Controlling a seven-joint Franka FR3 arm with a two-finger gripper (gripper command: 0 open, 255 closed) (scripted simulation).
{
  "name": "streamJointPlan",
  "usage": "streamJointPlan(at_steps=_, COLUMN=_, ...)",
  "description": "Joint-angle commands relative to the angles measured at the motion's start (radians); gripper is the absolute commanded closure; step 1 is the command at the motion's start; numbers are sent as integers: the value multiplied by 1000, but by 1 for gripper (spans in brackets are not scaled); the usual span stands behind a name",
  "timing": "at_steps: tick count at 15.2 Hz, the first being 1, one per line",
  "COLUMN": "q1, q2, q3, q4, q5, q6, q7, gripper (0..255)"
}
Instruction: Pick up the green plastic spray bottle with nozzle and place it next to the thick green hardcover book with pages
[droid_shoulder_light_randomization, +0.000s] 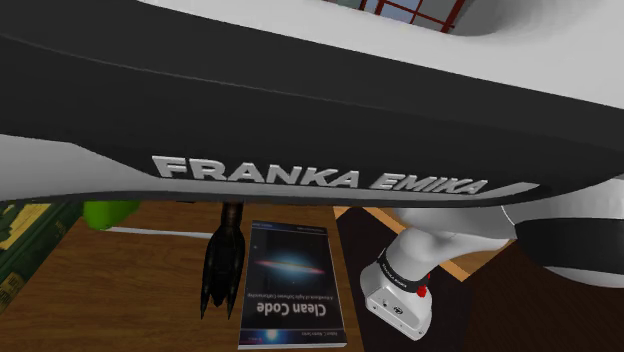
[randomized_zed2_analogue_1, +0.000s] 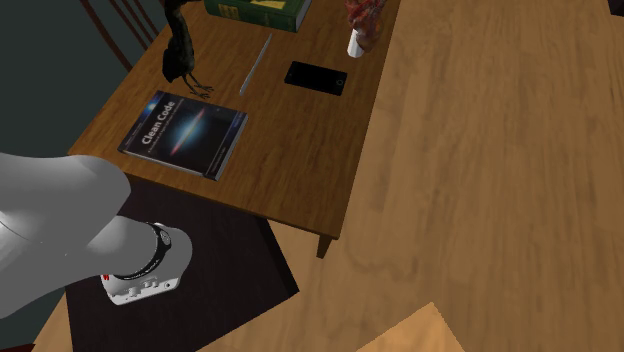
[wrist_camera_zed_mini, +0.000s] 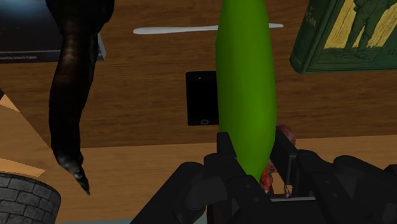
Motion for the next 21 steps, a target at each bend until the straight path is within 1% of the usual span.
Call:
streamJointPlan(at_steps=1, q1=13, q2=-2, q3=-1, q4=-33, q5=2, q6=27, q7=6, gripper=255)
streamJointPlan(at_steps=11, q1=52, q2=-21, q3=10, q4=-169, q5=19, q6=147, q7=35, gripper=255)
streamJointPlan(at_steps=21, q1=60, q2=-52, q3=45, q4=-274, q5=49, q6=258, q7=58, gripper=255)
